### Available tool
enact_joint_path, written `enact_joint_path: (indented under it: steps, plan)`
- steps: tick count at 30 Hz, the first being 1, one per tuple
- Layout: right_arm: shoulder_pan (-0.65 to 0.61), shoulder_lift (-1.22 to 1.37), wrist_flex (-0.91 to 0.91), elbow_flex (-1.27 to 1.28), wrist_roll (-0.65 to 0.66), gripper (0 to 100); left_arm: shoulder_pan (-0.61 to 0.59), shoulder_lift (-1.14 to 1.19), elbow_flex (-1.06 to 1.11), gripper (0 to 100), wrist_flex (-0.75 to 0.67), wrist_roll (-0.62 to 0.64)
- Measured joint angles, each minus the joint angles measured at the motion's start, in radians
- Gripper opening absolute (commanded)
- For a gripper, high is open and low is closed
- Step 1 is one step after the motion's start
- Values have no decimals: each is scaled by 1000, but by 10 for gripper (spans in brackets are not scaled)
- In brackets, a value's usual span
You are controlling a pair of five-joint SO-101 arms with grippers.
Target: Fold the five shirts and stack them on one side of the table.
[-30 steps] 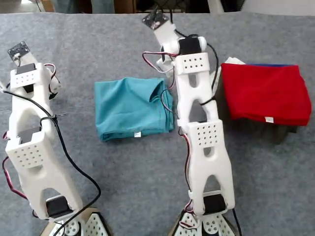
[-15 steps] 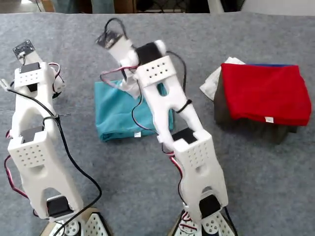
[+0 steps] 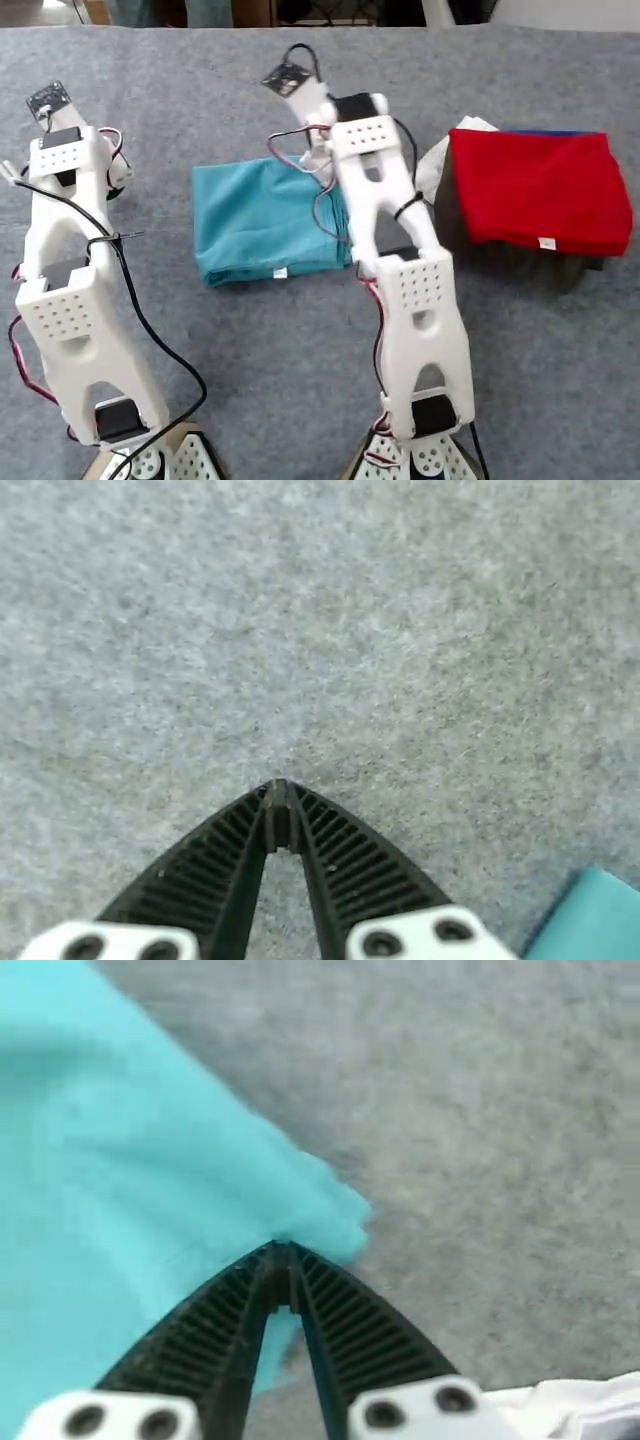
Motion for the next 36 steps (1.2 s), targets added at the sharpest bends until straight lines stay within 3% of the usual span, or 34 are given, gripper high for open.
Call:
enact_joint_path:
  steps: [9, 16, 25, 30, 36]
  plan:
    - [60, 195, 14, -379, -120, 17, 0, 0, 0, 29, 0, 0]
    - [61, 196, 351, -710, -117, 16, 2, 0, 0, 29, 0, 0]
    - [77, 98, 394, -735, -117, 16, 2, 0, 0, 29, 0, 0]
    - [32, -37, 397, -497, -184, 15, 54, 0, 0, 29, 0, -3]
    - [-87, -450, 336, 221, -226, 15, 181, 0, 0, 29, 0, -78]
